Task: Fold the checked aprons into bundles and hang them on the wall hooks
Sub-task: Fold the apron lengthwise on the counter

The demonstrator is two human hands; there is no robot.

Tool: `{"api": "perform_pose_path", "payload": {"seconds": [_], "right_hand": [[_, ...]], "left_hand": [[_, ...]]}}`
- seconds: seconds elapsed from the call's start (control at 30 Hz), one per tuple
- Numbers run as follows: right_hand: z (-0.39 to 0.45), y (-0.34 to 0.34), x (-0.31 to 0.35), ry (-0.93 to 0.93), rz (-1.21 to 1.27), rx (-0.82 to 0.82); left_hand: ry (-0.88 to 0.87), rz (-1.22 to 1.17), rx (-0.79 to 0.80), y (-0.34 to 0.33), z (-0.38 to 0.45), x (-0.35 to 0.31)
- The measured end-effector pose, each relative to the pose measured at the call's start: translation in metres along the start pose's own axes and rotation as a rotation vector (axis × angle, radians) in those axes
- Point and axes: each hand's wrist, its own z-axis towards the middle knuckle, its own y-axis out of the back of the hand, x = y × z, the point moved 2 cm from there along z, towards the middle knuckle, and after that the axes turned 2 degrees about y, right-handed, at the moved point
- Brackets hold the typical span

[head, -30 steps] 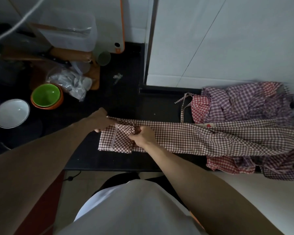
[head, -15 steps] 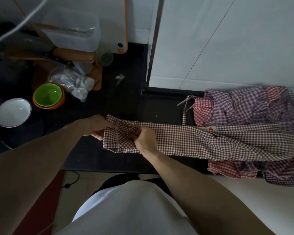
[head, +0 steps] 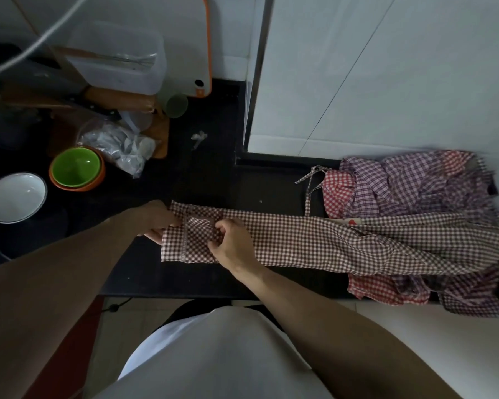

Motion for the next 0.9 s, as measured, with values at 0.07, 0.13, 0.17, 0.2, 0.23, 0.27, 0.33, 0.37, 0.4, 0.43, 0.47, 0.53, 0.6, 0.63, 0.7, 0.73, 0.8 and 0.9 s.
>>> {"api": "perform_pose_path", "payload": {"seconds": [0.07, 0.13, 0.17, 0.2, 0.23, 0.27, 0.33, 0.37, 0.4, 0.43, 0.47, 0.53, 0.6, 0.63, 0.7, 0.73, 0.8, 0.9], "right_hand": [[0.0, -0.001, 0.0, 0.072, -0.169, -0.025], [0.001, -0.003, 0.002, 0.169, -0.332, -0.065], [0.001, -0.003, 0.003, 0.206, -0.374, -0.057], [0.003, -0.005, 0.004, 0.245, -0.4, -0.04], [0.004, -0.007, 0.004, 0.273, -0.418, -0.024], [0.005, -0.008, 0.005, 0.284, -0.429, -0.015], [0.006, -0.01, 0.005, 0.275, -0.436, -0.023], [0.006, -0.011, 0.006, 0.282, -0.432, -0.048], [0.005, -0.01, 0.006, 0.299, -0.432, -0.073], [0.004, -0.01, 0.006, 0.32, -0.438, -0.083], [0.004, -0.01, 0.007, 0.351, -0.44, -0.076], [0.003, -0.012, 0.007, 0.436, -0.454, -0.032], [0.003, -0.013, 0.007, 0.484, -0.495, 0.011], [0.003, -0.014, 0.007, 0.465, -0.497, 0.046], [0.004, -0.013, 0.005, 0.36, -0.445, 0.073], [0.003, -0.011, 0.003, 0.301, -0.382, 0.076], [0.002, -0.011, 0.002, 0.197, -0.276, 0.064], [0.003, -0.007, -0.003, 0.109, -0.332, 0.068]], "left_hand": [[0.008, -0.026, -0.012, -0.002, 0.001, 0.003], [0.006, -0.052, -0.026, -0.004, 0.002, 0.004], [0.004, -0.063, -0.038, -0.004, 0.002, 0.005], [-0.001, -0.077, -0.052, -0.002, 0.002, 0.006], [-0.007, -0.091, -0.064, -0.002, 0.002, 0.006], [-0.012, -0.11, -0.077, -0.001, 0.003, 0.008], [-0.019, -0.152, -0.093, -0.001, 0.004, 0.011], [-0.02, -0.171, -0.096, -0.001, 0.004, 0.013], [-0.022, -0.179, -0.097, -0.003, 0.004, 0.014], [-0.02, -0.183, -0.098, -0.004, 0.004, 0.015], [-0.017, -0.185, -0.097, -0.006, 0.004, 0.014], [-0.01, -0.199, -0.084, -0.006, 0.006, 0.014], [-0.022, -0.214, -0.053, -0.003, 0.007, 0.014], [-0.04, -0.199, -0.025, -0.001, 0.008, 0.013], [-0.119, -0.152, 0.065, 0.001, 0.004, 0.009], [-0.163, -0.141, 0.119, -0.001, 0.002, 0.005], [-0.214, -0.133, 0.187, -0.003, -0.002, -0.002], [-0.249, -0.096, 0.242, -0.012, -0.009, -0.015]]}}
